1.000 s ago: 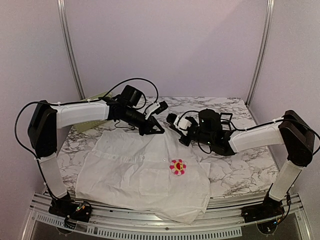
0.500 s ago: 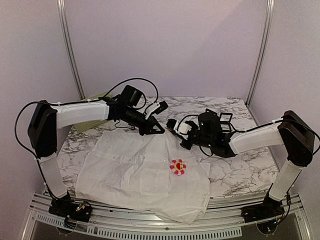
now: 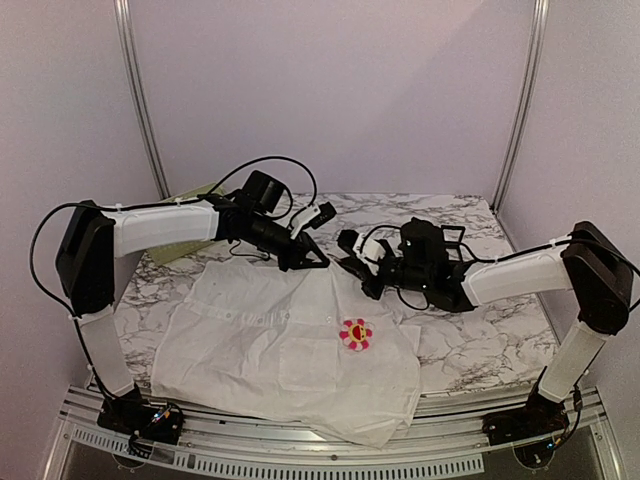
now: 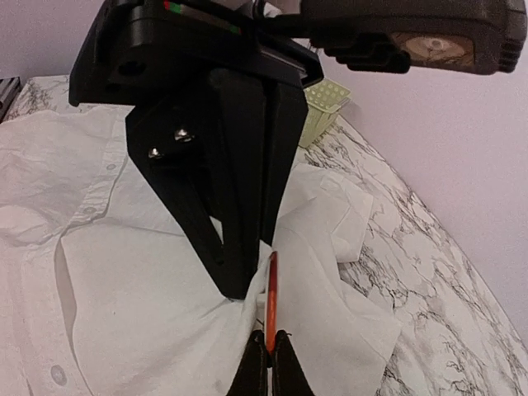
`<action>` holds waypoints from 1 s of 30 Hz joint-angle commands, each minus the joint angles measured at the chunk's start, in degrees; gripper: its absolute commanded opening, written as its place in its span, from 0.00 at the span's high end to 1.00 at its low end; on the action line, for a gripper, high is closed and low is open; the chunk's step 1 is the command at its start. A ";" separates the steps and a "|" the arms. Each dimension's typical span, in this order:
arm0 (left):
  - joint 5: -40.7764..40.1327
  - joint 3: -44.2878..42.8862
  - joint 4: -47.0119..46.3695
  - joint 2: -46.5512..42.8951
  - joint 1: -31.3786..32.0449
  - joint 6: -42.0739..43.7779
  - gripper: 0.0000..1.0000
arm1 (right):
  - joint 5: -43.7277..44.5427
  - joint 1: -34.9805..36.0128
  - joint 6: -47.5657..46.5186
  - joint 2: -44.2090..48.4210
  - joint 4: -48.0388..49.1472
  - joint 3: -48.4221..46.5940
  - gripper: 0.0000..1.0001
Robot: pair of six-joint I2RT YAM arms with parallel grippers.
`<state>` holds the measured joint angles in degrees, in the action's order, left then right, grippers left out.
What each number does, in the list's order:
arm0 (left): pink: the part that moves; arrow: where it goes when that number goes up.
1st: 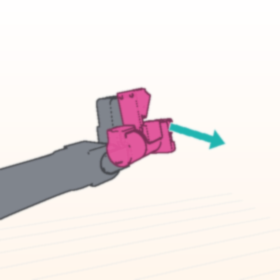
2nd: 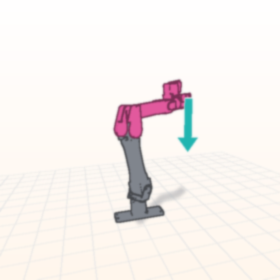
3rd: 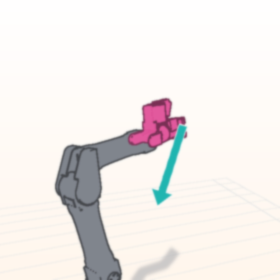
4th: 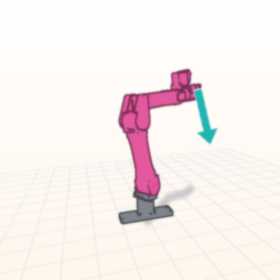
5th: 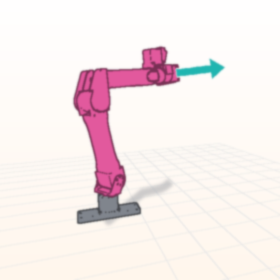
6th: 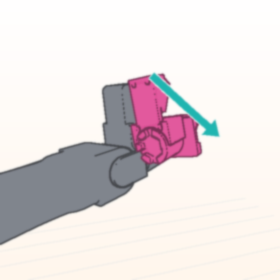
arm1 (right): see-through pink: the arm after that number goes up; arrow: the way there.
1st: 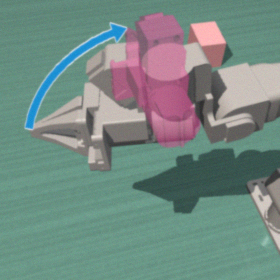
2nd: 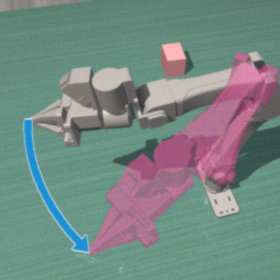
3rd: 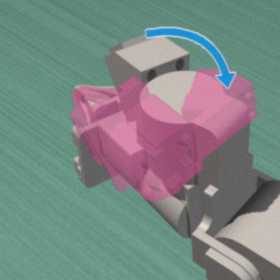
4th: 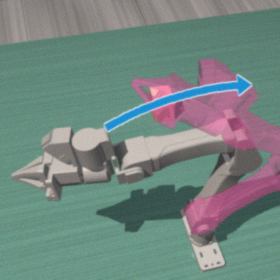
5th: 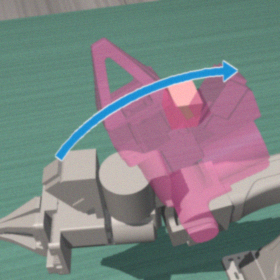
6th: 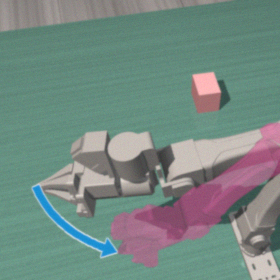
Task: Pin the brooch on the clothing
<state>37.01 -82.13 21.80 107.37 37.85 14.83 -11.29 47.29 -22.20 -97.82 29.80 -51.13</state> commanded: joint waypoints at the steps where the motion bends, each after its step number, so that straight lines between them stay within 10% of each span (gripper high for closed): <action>1: -0.28 -0.86 -2.38 0.72 -0.45 -0.05 1.00 | -7.51 -0.62 9.04 2.33 3.66 -0.12 1.00; 21: -1.21 0.36 -2.63 1.00 -0.14 -0.32 0.99 | -23.45 -3.60 24.61 3.30 12.82 -0.63 1.00; 30: -3.85 -2.66 6.79 0.56 -0.80 4.24 0.56 | -28.38 -6.11 29.58 1.67 15.11 1.76 1.00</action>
<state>37.41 -82.74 22.96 107.37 38.20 16.38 -32.64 40.56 4.47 -97.60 38.96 -50.04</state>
